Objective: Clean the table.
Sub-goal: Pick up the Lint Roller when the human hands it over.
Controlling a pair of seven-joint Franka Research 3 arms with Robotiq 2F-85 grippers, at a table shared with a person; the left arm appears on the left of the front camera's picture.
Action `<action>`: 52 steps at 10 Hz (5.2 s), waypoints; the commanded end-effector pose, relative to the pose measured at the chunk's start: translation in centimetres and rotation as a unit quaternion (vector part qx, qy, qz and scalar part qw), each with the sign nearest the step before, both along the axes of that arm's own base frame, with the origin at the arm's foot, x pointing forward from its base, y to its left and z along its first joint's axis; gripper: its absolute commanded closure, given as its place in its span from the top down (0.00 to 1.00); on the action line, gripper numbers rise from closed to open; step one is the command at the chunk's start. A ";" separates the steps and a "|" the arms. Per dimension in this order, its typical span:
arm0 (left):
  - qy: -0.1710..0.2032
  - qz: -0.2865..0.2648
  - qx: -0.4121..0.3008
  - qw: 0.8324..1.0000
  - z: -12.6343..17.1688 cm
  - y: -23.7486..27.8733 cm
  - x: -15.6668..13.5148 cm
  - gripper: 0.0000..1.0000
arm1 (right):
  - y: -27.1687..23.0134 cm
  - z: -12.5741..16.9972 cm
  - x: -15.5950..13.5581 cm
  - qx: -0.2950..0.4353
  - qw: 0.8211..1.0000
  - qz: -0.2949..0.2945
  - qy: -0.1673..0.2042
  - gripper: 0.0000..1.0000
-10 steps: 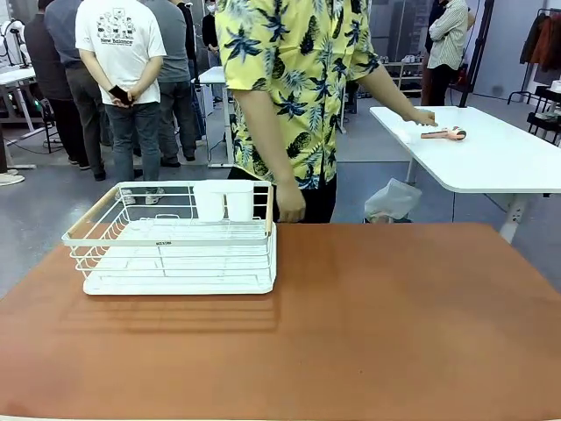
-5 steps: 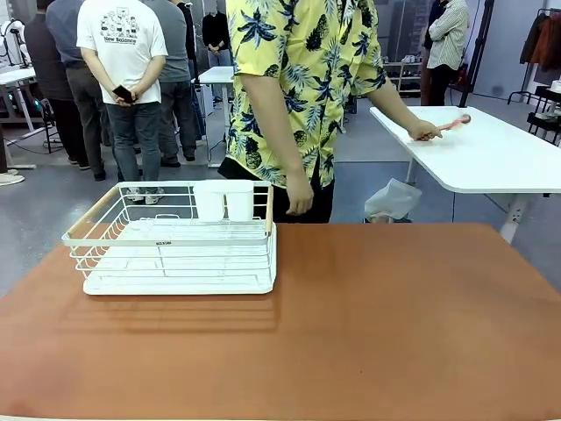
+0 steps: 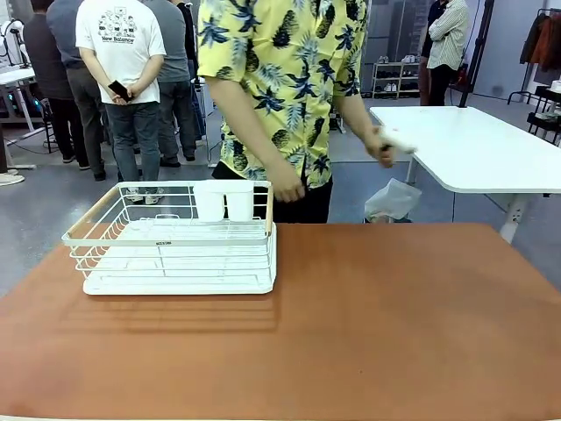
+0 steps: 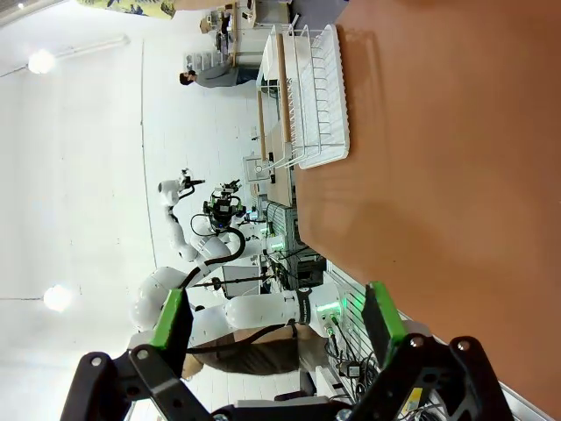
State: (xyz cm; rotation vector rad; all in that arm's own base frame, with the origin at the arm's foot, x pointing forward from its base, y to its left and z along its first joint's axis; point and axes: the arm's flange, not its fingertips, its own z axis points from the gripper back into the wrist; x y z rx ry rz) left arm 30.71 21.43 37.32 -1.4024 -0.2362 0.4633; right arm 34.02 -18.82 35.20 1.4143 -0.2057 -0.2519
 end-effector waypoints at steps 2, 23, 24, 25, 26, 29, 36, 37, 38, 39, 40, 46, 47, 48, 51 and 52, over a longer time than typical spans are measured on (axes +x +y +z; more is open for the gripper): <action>-0.001 0.004 0.000 1.000 0.1 0.2 -0.1 1.00 | 0.0 0.2 -0.1 0.000 1.000 -0.001 -0.001 1.00; -0.001 0.004 0.000 1.000 0.1 0.2 -0.1 1.00 | 0.0 0.2 -0.1 0.000 1.000 -0.001 -0.001 1.00; -0.001 0.004 0.000 1.000 0.1 0.2 -0.1 1.00 | 0.0 0.2 -0.1 0.000 1.000 -0.001 -0.001 1.00; -0.001 0.004 0.000 1.000 0.1 0.2 -0.1 1.00 | 0.0 0.2 -0.1 0.000 1.000 -0.001 -0.001 1.00; -0.001 0.004 0.000 1.000 0.1 0.2 -0.1 1.00 | 0.0 0.2 -0.1 0.000 1.000 -0.001 -0.001 1.00; -0.001 0.004 0.000 1.000 0.1 0.2 -0.1 1.00 | 0.0 0.2 -0.1 0.000 1.000 -0.001 -0.001 1.00; 0.084 0.081 0.062 0.991 7.6 -4.2 0.2 1.00 | 0.0 0.2 -0.1 0.000 1.000 -0.001 -0.001 1.00; 0.112 0.120 0.089 0.982 9.5 -5.3 1.4 1.00 | 0.0 0.2 -0.1 0.000 1.000 -0.001 -0.001 1.00; 0.119 0.135 0.103 0.978 10.5 -6.6 2.5 1.00 | 0.0 0.2 -0.1 0.000 1.000 -0.001 -0.001 1.00; 0.135 0.152 0.091 0.975 11.1 -8.5 3.2 1.00 | 0.0 0.2 -0.1 0.000 1.000 -0.001 -0.001 1.00; 0.136 0.158 0.090 0.974 11.2 -10.2 3.4 1.00 | 0.0 0.2 -0.1 0.000 1.000 -0.001 -0.001 1.00; 0.100 0.173 0.114 0.973 10.1 -16.5 3.2 1.00 | 0.0 0.2 -0.1 0.000 1.000 -0.001 -0.001 1.00; 0.100 0.162 0.125 0.974 9.6 -17.4 3.2 1.00 | 0.0 0.2 -0.1 0.000 1.000 -0.001 -0.001 1.00; 0.091 0.161 0.137 0.973 9.2 -17.9 3.4 1.00 | 0.0 0.2 -0.1 0.000 1.000 -0.001 -0.001 1.00; 0.075 0.154 0.148 0.974 8.3 -18.5 4.0 1.00 | 0.0 0.2 -0.1 0.000 1.000 -0.001 -0.001 1.00; 0.069 0.155 0.149 0.974 8.1 -18.6 4.1 1.00 | 0.0 0.2 -0.1 0.000 1.000 -0.001 -0.001 1.00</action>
